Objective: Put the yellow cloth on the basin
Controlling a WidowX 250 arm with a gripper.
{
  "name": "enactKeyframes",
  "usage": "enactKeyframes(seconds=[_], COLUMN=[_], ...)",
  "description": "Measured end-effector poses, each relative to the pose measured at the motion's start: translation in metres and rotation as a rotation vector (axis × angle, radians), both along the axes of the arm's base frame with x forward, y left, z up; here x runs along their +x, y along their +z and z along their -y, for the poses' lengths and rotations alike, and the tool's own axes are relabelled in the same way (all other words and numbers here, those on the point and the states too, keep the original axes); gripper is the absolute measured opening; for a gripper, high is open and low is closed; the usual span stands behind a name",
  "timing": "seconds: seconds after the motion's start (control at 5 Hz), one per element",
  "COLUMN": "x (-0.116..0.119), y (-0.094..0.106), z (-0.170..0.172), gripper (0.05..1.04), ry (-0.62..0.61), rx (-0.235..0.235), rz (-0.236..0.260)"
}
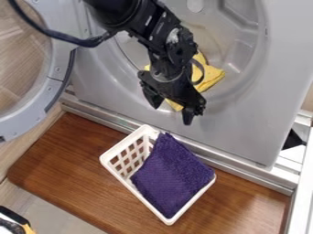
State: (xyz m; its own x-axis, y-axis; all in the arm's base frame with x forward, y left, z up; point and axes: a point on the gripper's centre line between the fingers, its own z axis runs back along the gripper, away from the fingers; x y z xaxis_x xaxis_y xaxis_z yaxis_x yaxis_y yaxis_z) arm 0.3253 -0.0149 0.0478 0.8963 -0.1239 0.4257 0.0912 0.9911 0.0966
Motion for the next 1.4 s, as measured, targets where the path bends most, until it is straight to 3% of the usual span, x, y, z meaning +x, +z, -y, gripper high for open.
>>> enactKeyframes(seconds=[0.2, 0.4, 1.0, 1.4], x=[0.016, 0.036, 0.061, 0.055], y=[0.007, 0.011, -0.006, -0.012], z=[-0.007, -0.015, -0.028, -0.023], gripper=[1.001, 1.001, 0.965, 0.408], ry=[0.029, 0.045, 0.064, 0.081], rx=[0.014, -0.004, -0.004, -0.008], rz=[0.028, 0.052, -0.051, -0.060])
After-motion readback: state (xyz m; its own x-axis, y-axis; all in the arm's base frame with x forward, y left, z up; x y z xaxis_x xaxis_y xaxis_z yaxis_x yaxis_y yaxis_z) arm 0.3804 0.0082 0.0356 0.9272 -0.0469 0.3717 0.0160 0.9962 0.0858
